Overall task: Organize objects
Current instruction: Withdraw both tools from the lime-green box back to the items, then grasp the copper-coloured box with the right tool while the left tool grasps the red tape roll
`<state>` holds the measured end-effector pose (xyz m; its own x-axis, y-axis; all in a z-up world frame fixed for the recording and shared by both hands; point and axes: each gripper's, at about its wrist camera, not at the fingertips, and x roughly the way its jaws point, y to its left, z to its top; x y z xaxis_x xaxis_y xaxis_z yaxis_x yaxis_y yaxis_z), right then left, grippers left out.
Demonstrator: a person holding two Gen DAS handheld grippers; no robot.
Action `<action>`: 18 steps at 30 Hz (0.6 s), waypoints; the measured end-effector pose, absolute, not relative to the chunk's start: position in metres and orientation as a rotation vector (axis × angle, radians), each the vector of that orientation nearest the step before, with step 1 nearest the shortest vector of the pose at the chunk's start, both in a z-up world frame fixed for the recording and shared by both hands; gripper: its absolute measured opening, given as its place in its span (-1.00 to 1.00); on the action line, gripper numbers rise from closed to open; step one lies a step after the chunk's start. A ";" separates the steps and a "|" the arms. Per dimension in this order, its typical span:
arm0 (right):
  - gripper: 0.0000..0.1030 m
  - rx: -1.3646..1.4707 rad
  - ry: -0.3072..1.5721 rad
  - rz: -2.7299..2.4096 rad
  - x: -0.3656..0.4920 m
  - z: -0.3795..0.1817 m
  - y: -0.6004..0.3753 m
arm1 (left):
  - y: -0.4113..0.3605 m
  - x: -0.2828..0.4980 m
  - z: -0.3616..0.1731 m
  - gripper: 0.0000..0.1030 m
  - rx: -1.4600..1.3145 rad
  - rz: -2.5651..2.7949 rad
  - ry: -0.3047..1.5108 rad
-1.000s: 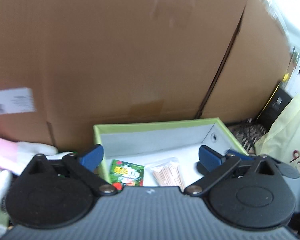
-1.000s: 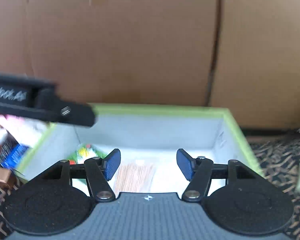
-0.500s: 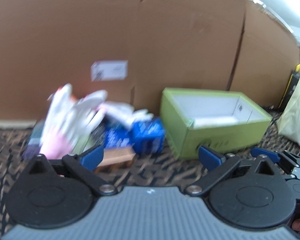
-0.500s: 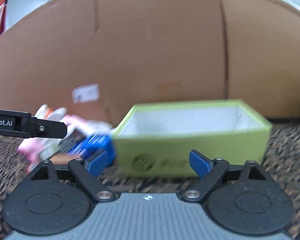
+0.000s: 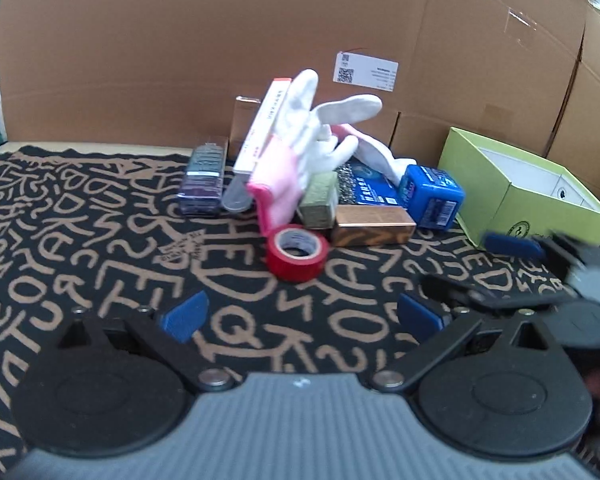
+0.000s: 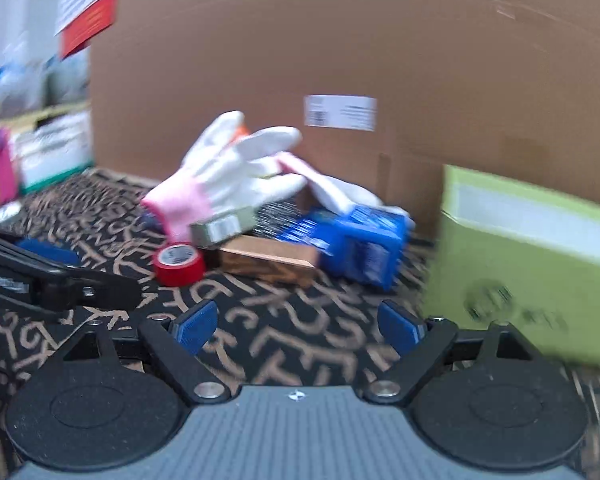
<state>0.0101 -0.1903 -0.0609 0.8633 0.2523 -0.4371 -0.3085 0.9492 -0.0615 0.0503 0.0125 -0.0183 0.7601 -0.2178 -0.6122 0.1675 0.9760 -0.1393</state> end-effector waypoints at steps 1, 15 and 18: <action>0.66 -0.168 0.442 0.332 0.023 -0.062 -0.185 | 0.015 0.050 -0.018 1.00 -0.070 -0.209 0.670; 0.51 -0.316 0.513 0.472 0.117 -0.072 -0.148 | 0.032 0.065 -0.020 0.98 -0.125 -0.258 0.666; 0.31 -0.327 0.526 0.440 0.104 -0.074 -0.148 | 0.029 0.075 -0.020 0.84 -0.105 -0.266 0.662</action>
